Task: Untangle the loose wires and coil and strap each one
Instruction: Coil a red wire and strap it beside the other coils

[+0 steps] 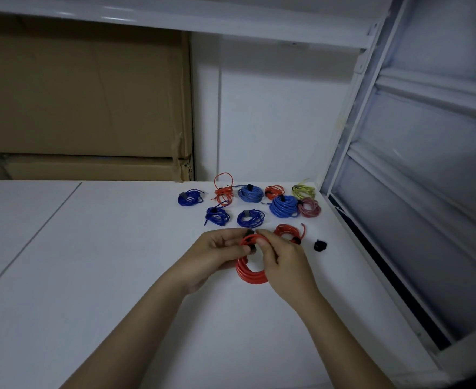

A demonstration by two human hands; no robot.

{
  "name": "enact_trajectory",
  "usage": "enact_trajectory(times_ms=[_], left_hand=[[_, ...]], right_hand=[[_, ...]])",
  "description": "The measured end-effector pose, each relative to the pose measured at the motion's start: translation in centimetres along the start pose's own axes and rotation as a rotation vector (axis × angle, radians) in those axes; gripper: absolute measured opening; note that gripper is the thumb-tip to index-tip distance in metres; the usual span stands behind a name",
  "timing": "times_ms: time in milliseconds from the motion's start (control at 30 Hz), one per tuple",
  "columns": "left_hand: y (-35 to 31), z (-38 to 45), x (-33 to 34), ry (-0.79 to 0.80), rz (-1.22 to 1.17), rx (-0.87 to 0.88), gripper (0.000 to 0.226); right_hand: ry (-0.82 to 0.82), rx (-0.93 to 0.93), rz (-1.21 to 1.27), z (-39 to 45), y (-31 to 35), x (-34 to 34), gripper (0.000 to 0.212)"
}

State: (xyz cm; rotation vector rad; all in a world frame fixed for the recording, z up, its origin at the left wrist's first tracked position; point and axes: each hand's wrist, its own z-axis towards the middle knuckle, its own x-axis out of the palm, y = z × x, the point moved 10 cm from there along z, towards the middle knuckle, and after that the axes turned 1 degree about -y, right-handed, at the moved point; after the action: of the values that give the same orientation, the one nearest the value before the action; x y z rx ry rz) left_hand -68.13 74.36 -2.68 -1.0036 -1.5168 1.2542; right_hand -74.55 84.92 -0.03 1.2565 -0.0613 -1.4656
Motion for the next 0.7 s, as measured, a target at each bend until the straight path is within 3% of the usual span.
enact_trajectory(times_ms=[200, 367, 500, 633, 700], left_hand=[[-0.2, 0.3, -0.7, -0.137, 0.016, 0.042, 0.028], [-0.4, 0.6, -0.6, -0.114, 0.045, 0.059, 0.028], [-0.3, 0.7, -0.9, -0.142, 0.179, 0.077, 0.028], [-0.4, 0.7, -0.5, -0.128, 0.364, 0.112, 0.027], [-0.5, 0.8, -0.3, -0.123, 0.472, 0.123, 0.022]], right_hand=[[0.151, 0.139, 0.2, 0.2, -1.4, 1.5, 0.036], [0.114, 0.184, 0.5, 0.4, -1.5, 1.2, 0.031], [-0.001, 0.082, 0.446, 0.6, -0.9, -0.4, 0.05], [0.105, -0.068, 0.276, 1.2, 0.8, 0.2, 0.048], [0.185, -0.058, 0.233, 1.5, 0.9, 0.8, 0.042]])
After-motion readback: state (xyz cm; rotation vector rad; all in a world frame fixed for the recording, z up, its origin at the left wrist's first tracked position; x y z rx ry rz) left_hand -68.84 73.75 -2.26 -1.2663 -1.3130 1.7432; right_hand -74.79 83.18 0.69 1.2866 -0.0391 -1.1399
